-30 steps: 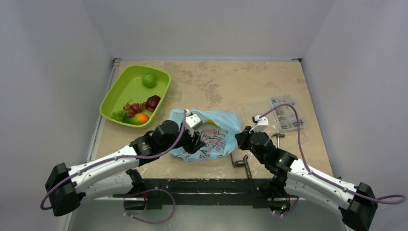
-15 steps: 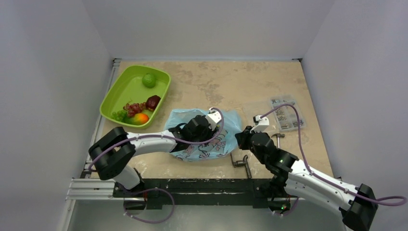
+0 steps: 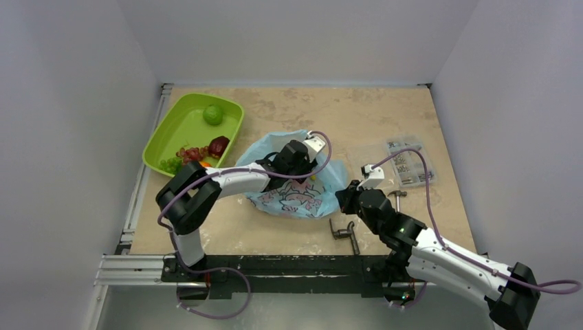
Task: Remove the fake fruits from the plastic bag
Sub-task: Move the fake fruit to the plastic bag.
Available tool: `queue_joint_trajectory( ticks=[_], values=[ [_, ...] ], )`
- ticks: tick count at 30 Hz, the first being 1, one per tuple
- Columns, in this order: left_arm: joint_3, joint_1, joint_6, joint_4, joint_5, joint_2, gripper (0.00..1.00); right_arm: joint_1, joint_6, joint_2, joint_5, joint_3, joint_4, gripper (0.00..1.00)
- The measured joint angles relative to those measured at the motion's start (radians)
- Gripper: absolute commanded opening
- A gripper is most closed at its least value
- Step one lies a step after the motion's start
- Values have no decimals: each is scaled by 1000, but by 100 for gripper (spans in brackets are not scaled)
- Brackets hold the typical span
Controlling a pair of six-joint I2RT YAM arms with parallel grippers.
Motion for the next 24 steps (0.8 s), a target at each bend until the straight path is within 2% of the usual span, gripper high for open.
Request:
queue_joint_trajectory(
  ticks=[13,19,24],
  values=[
    [239,89,-26,-192,145,162,56,0,-1,0,-7,0,2,0],
    [233,93,-53,-272,204,192,55,0,-1,0,-7,0,1,0],
    [110,92,-95,-240,231,109,55,0,-1,0,-8,0,1,0]
  ],
)
